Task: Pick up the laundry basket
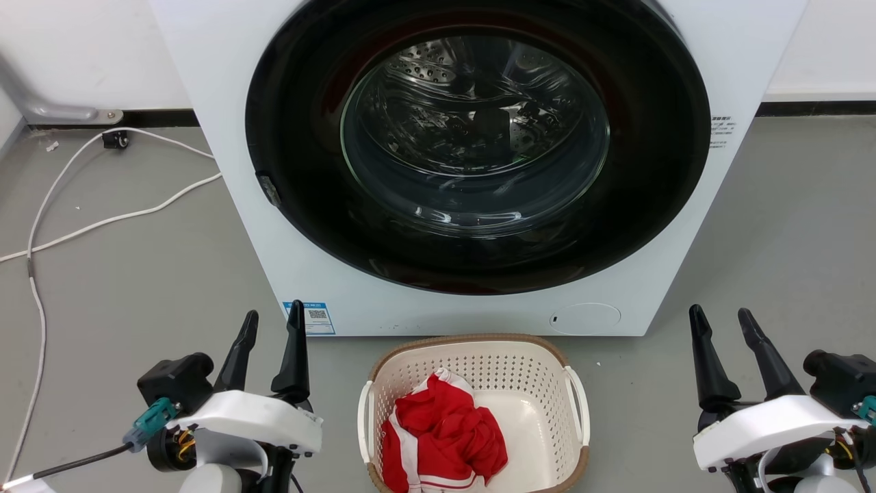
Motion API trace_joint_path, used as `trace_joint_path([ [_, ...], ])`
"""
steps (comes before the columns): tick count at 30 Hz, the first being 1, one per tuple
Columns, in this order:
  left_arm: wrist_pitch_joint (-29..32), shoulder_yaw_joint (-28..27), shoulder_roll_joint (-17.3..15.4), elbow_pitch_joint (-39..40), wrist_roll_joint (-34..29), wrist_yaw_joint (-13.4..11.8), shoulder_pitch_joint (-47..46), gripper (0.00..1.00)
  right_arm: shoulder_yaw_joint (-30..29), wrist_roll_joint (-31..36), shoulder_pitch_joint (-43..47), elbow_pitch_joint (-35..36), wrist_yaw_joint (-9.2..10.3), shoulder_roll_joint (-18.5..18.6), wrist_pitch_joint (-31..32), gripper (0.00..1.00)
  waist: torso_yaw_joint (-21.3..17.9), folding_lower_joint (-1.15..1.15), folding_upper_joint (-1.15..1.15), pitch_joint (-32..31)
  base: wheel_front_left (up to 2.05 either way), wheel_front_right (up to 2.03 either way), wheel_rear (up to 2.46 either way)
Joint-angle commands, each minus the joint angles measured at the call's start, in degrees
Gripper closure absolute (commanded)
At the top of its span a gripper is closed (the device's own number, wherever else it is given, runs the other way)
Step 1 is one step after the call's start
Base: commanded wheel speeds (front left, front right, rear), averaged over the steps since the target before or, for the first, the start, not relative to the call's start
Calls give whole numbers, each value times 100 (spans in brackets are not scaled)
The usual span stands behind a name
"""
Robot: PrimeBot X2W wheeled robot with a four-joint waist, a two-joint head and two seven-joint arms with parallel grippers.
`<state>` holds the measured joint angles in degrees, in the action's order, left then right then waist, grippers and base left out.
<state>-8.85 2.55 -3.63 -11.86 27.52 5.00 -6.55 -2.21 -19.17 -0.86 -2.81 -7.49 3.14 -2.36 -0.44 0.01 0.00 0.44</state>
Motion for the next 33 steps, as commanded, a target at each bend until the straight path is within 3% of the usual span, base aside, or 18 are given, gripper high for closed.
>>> trace_joint_path([
  [1,-56,21,-51,25,-139,-18,-158,0,15,141,24,92,0,-16,-29,0,2,-1,0,2,0,0,0],
  [33,-453,271,-64,-113,-1756,-353,-45,0,59,1898,168,201,1,-30,-178,0,37,-1,0,-42,0,0,0],
])
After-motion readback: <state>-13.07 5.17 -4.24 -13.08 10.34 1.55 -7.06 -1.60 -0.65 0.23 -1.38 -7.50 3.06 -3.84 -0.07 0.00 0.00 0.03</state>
